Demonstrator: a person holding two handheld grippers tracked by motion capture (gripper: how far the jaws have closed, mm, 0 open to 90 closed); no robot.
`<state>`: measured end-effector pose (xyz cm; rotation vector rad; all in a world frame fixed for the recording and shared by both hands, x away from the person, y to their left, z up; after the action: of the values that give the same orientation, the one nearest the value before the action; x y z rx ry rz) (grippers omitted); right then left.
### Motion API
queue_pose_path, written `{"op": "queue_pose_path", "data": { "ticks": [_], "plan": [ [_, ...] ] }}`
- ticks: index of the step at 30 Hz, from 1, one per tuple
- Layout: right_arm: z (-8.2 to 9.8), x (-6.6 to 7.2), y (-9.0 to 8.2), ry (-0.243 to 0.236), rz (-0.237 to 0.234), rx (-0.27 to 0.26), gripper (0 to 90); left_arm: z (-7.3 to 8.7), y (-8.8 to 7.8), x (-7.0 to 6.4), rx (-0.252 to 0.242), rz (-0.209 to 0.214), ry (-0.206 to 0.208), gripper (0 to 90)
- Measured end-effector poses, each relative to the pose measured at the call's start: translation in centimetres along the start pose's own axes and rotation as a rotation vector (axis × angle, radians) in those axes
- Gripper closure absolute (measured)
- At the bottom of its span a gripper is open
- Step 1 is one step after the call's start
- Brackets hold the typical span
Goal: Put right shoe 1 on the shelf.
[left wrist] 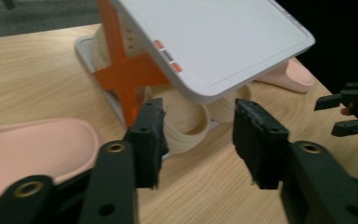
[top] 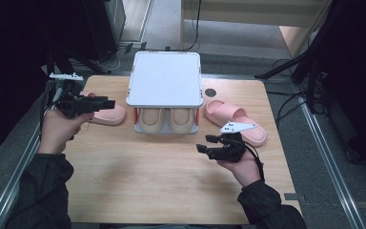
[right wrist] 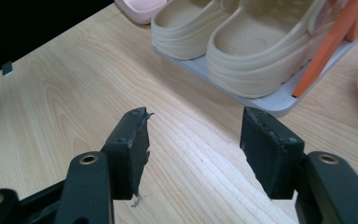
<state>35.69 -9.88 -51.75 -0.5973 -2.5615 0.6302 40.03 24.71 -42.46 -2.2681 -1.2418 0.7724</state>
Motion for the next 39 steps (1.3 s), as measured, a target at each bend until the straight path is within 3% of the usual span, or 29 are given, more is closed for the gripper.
{"op": "queue_pose_path", "data": {
  "ticks": [4,6,8,11,15,19,20,23,28,34,37,39],
  "plan": [
    [-0.2,-0.1,0.6,0.000,-0.010,0.014,43.5,0.6,-0.1,1.0,-0.020,-0.015,-0.023,69.2],
    [-0.2,-0.1,0.9,-0.005,-0.017,0.028,44.3,1.1,0.1,1.5,-0.010,-0.039,-0.020,76.0],
    [-0.3,-0.1,1.1,-0.004,-0.024,0.029,44.9,1.6,0.4,1.8,-0.001,-0.029,-0.022,80.9],
    [-0.6,-0.1,1.5,-0.008,-0.034,0.025,45.1,2.5,1.1,2.6,0.010,-0.036,-0.034,82.7],
    [-0.5,-0.2,1.9,-0.003,-0.040,0.028,46.5,3.6,2.0,4.2,0.019,-0.086,-0.041,88.9],
    [-0.4,0.1,2.4,-0.011,-0.046,0.046,46.9,4.7,3.3,5.8,0.057,-0.102,-0.076,89.4],
    [-0.4,0.2,2.4,-0.012,-0.047,0.049,47.0,4.8,3.7,6.2,0.059,-0.093,-0.096,89.5],
    [-0.2,0.3,2.4,-0.032,-0.043,0.056,47.3,5.2,4.6,7.4,0.062,-0.115,-0.118,89.6],
    [0.2,0.1,1.6,-0.017,-0.020,0.059,47.4,5.3,5.5,8.8,0.059,-0.172,-0.105,89.5],
    [0.9,0.2,1.1,-0.015,-0.002,0.045,47.6,5.9,6.8,10.7,0.068,-0.219,-0.123,89.6],
    [1.2,0.3,0.9,-0.019,0.007,0.051,47.6,6.2,7.5,11.5,0.078,-0.215,-0.160,89.5],
    [1.5,0.3,0.6,-0.020,0.019,0.050,47.6,6.2,7.8,12.1,0.084,-0.235,-0.156,89.5]
  ]
}}
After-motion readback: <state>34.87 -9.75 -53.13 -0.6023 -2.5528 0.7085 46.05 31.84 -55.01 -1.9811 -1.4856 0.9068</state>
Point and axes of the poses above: each handheld gripper's, and its own axes: y roughly forward along the jaws, z roughly out of its underside, x roughly to its left, the point moved 9 cm from there along y, roughly forward along the jaws, and after that the axes turned 7 degrees about -z, right-handed, at the moved point
